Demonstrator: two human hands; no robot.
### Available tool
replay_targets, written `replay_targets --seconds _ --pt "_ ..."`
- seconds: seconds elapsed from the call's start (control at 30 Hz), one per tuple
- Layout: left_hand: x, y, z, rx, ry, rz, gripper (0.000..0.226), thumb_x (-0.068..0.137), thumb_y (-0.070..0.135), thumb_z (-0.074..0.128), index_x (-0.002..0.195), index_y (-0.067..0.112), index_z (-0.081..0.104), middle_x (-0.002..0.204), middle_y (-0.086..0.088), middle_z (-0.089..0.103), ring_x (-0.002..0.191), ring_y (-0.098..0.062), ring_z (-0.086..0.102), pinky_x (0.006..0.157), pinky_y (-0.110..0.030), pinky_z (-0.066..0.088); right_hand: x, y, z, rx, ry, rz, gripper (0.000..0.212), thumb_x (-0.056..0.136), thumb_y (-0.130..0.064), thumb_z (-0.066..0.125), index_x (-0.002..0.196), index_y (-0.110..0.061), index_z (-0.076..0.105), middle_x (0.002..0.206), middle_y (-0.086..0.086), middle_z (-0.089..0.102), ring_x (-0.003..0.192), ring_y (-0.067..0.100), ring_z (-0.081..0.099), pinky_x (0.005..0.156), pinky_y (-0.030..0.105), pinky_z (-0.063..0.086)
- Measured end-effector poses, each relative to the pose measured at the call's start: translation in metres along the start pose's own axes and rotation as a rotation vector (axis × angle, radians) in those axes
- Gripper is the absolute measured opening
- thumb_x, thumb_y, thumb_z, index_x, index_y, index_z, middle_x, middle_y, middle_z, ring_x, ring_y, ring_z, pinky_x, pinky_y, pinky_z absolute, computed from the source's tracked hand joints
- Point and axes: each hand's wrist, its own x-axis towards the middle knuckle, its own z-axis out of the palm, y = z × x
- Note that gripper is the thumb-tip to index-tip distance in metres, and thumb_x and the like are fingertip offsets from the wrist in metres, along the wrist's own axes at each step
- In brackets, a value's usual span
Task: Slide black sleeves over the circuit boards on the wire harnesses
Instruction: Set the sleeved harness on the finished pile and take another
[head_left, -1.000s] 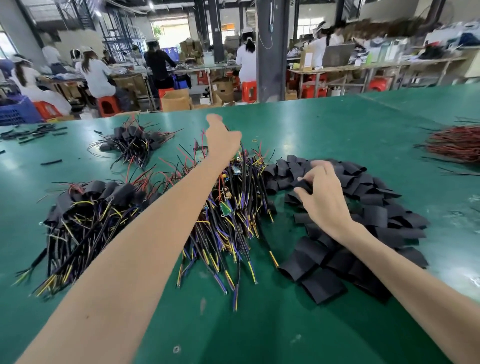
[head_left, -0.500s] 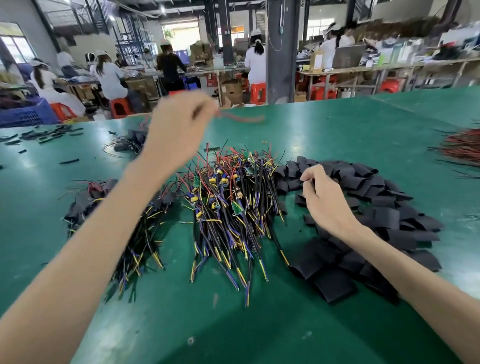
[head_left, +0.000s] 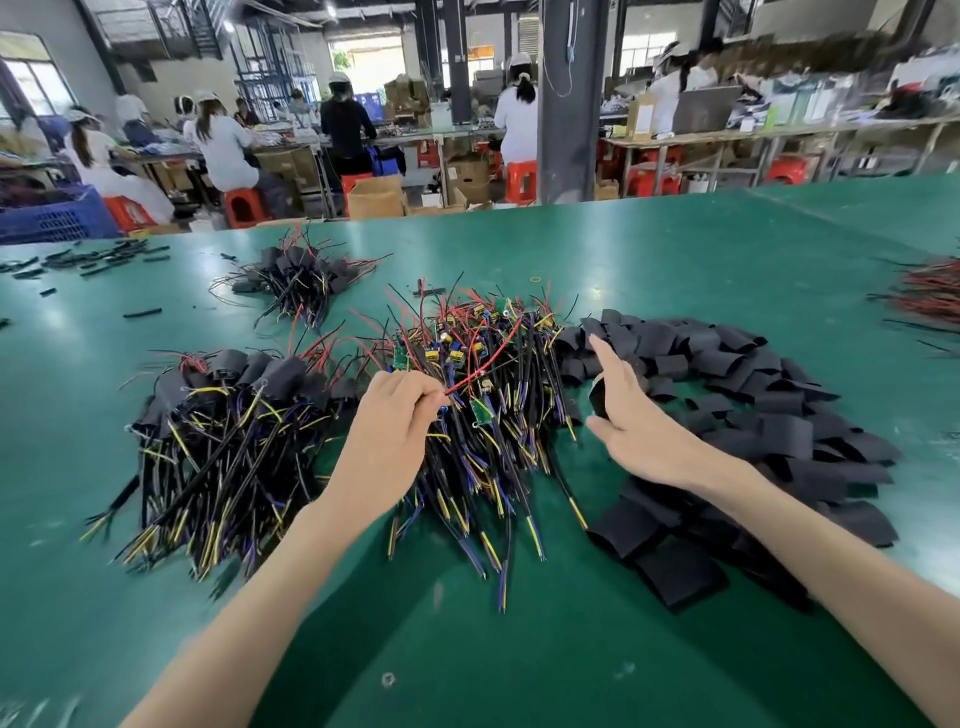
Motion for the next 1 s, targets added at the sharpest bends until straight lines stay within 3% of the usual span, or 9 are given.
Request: replay_targets --seconds 0.07,0.17,0.3,0.5,0.57,0.7,0.83,0.9,1.0 --pt "-0.002 0.001 0.001 0.008 -0.026 0.027 0.013 0.095 0.006 0.051 0.087 0.003 0.061 0.083 0.001 0.060 0.079 -0.024 0.044 0.075 -0.028 0.031 -0.001 0.001 0.000 0.017 0.031 -0.020 0.073 0.092 -0.001 0.047 0.145 -0.022 0.001 0.098 0.002 0.049 0.063 0.004 0.041 0.064 0.016 0.038" --pt "-0.004 0.005 0.001 0.002 -0.052 0.038 0.015 0.096 0.012 0.052 0.086 0.006 0.062 0.083 0.000 0.061 0.080 -0.024 0.044 0.078 -0.036 0.038 -0.001 -0.002 -0.004 0.002 0.024 -0.021 0.042 0.092 -0.005 0.050 0.120 -0.022 0.024 0.098 0.031 0.057 0.065 0.032 0.052 0.066 0.041 0.045" --pt "-0.005 0.011 0.000 -0.015 -0.056 0.052 0.015 0.095 0.015 0.054 0.087 0.006 0.064 0.082 0.000 0.061 0.079 -0.024 0.043 0.076 -0.040 0.039 -0.003 -0.005 -0.006 -0.050 0.003 -0.075 0.031 0.092 -0.008 0.052 0.117 -0.023 0.041 0.099 0.012 0.055 0.058 0.006 0.044 0.055 0.016 0.034" --pt "-0.006 0.012 0.000 -0.029 -0.051 0.061 0.016 0.095 0.017 0.054 0.088 0.008 0.064 0.081 -0.001 0.060 0.078 -0.024 0.043 0.077 -0.040 0.039 -0.005 -0.010 -0.007 -0.041 0.066 -0.143 0.046 0.091 -0.003 0.056 0.134 -0.017 0.048 0.129 0.001 0.055 0.115 0.017 0.051 0.088 0.012 0.032" --pt "-0.006 0.011 0.000 -0.025 -0.048 0.061 0.015 0.095 0.017 0.054 0.088 0.008 0.065 0.080 -0.001 0.060 0.078 -0.024 0.043 0.076 -0.039 0.039 -0.005 -0.012 -0.008 -0.029 0.076 -0.137 0.048 0.089 -0.004 0.058 0.135 -0.017 0.048 0.128 0.001 0.057 0.110 0.021 0.056 0.091 0.020 0.038" --pt "-0.006 0.010 0.003 -0.019 -0.052 0.073 0.014 0.095 0.016 0.055 0.088 0.008 0.064 0.079 -0.001 0.058 0.077 -0.022 0.041 0.077 -0.039 0.039 -0.006 -0.013 -0.005 0.022 0.069 -0.138 0.047 0.087 -0.003 0.061 0.132 -0.015 0.051 0.093 -0.010 0.060 0.068 -0.014 0.052 0.064 0.004 0.037" --pt "-0.007 0.007 0.003 -0.014 -0.064 0.111 0.015 0.095 0.018 0.054 0.089 0.010 0.065 0.080 0.001 0.057 0.077 -0.022 0.040 0.077 -0.038 0.038 -0.004 -0.011 -0.005 0.073 0.070 -0.092 0.049 0.087 -0.010 0.063 0.132 -0.021 0.047 0.107 -0.007 0.062 0.094 0.006 0.061 0.080 0.015 0.044" --pt "-0.007 0.006 0.003 -0.009 -0.067 0.121 0.013 0.095 0.016 0.054 0.090 0.011 0.065 0.080 0.001 0.057 0.077 -0.021 0.039 0.077 -0.038 0.038 -0.005 -0.010 -0.006 0.103 0.070 -0.069 0.049 0.087 -0.013 0.064 0.131 -0.025 0.047 0.107 -0.017 0.054 0.103 -0.010 0.052 0.086 0.014 0.041" --pt "-0.007 0.007 0.003 -0.013 -0.051 0.102 0.016 0.096 0.020 0.052 0.090 0.011 0.065 0.079 0.000 0.056 0.078 -0.021 0.038 0.076 -0.035 0.036 -0.005 -0.007 -0.006 0.152 0.074 -0.055 0.046 0.086 -0.010 0.065 0.125 -0.028 0.049 0.098 -0.030 0.046 0.092 -0.031 0.042 0.079 -0.002 0.034"
